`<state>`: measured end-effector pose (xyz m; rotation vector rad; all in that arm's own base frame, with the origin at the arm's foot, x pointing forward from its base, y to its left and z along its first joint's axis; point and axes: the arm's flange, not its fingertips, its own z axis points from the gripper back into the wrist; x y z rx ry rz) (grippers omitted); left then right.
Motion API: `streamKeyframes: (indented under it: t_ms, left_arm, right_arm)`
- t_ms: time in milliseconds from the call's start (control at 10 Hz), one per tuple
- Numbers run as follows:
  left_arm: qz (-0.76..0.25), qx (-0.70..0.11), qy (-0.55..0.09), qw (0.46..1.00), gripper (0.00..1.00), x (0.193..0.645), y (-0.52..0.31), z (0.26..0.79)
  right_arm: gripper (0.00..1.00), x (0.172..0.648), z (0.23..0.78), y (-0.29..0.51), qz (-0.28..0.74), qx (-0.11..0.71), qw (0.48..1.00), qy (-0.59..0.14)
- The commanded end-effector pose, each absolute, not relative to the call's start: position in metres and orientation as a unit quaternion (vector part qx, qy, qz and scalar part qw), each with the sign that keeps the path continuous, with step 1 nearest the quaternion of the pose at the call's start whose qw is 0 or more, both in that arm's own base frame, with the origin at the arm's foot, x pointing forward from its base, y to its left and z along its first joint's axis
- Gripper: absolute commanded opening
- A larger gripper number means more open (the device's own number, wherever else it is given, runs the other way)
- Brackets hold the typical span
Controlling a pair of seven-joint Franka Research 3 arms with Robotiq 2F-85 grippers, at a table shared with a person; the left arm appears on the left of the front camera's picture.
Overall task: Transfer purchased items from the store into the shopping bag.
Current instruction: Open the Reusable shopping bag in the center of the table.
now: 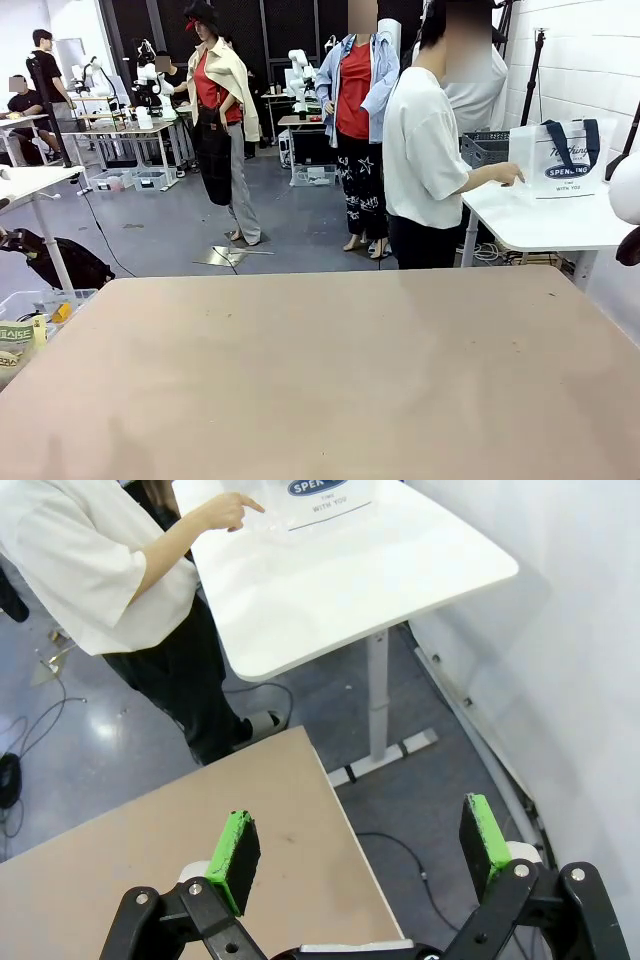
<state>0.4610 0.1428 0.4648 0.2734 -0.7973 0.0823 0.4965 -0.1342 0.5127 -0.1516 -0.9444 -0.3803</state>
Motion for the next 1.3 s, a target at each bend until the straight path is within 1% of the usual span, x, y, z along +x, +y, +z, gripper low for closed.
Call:
streamKeyframes:
  t_ms: [0,1200]
  left_arm:
    - [0.033,0.136,-0.387,0.911,1.00,0.4598,0.1463,0.4666]
    - [0.033,0.136,-0.387,0.911,1.00,0.4598,0.1463,0.4666]
  right_arm:
    - [1.00,0.4955,0.5142,-0.1351,-0.174,-0.076,0.872,-0.452]
    - [1.00,0.4955,0.5142,-0.1351,-0.174,-0.076,0.872,-0.452]
